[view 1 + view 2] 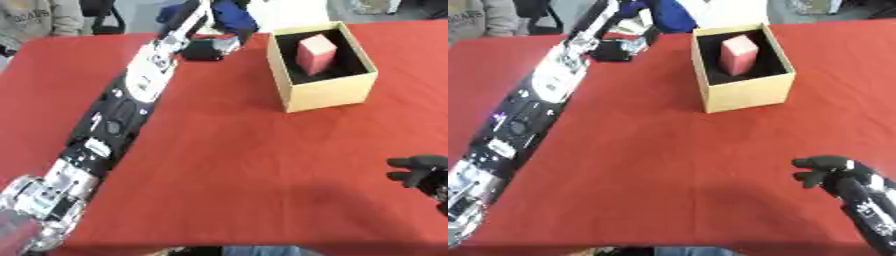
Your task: Pick up objects on the table and place them in the box.
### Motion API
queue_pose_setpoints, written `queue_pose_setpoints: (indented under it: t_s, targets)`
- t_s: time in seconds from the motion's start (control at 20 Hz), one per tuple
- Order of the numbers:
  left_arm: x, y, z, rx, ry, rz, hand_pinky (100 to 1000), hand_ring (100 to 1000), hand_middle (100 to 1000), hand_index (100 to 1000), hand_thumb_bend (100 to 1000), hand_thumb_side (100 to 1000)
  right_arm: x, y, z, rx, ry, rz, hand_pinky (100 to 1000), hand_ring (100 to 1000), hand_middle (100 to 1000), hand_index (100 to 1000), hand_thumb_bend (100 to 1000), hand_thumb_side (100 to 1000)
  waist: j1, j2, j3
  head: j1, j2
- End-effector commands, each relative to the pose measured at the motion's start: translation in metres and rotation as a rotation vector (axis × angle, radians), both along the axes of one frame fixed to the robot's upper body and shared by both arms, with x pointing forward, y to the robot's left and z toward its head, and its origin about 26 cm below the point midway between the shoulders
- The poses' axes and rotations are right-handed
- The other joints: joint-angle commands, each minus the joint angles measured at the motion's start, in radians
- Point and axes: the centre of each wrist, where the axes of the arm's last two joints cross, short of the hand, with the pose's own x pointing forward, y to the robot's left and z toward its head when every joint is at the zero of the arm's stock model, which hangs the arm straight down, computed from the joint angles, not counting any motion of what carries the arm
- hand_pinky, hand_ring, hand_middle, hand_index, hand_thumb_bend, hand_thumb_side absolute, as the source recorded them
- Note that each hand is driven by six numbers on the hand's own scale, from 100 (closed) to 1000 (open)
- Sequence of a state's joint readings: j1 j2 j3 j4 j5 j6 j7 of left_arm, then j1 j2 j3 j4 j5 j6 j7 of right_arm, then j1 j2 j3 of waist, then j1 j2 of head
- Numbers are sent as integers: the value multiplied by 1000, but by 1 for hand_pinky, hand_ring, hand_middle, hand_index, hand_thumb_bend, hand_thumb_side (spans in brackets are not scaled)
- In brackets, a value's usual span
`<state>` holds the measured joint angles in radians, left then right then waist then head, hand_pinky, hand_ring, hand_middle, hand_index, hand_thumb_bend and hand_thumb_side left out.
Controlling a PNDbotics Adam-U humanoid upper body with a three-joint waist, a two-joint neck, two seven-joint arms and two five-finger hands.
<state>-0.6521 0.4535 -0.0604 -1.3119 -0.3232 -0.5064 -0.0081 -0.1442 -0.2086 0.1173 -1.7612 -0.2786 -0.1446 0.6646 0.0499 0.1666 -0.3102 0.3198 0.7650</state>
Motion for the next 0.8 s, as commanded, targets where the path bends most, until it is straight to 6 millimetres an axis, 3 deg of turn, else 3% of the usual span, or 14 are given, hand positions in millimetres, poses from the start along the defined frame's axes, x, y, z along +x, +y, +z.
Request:
queue_pose_setpoints:
  t_s: [0.05, 0.45, 0.8]
  targets:
    - [-15, 9, 15, -76, -61, 14, 1000, 1000, 630, 782, 290, 602, 1, -4, 8, -1, -28, -22, 845, 891, 567, 825, 100, 630, -6, -10, 9, -13, 3]
    - [-55, 10, -21, -245, 102, 16, 1000, 1000, 605, 764, 247, 710, 1, -4, 9, 11, -31, -40, 846, 892, 570, 825, 100, 631, -16, 1, 27, -26, 1]
    - [-93, 24, -56, -387, 283, 61, 1000, 1000, 595, 759, 232, 774, 0, -4, 6, 10, -22, -43, 846, 893, 571, 825, 100, 632, -20, -3, 29, -37, 5]
